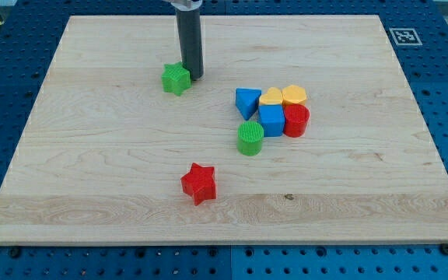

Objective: Push the green star towards the red star

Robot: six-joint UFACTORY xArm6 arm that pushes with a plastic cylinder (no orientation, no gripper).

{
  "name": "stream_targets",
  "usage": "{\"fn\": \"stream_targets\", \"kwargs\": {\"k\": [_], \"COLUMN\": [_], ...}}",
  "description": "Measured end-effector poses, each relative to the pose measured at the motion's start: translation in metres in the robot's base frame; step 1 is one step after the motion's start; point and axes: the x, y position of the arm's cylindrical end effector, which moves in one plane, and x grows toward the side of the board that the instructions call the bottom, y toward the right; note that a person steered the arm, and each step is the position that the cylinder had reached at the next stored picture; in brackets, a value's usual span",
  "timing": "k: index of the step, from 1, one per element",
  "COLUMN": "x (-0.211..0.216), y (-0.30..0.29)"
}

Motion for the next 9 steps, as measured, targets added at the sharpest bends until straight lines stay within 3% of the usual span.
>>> {"fn": "stream_targets", "kwargs": {"k": [2,7,9], "x": [-0.036,0.094,0.094], "y": [-0.026,0.011,-0.055]}}
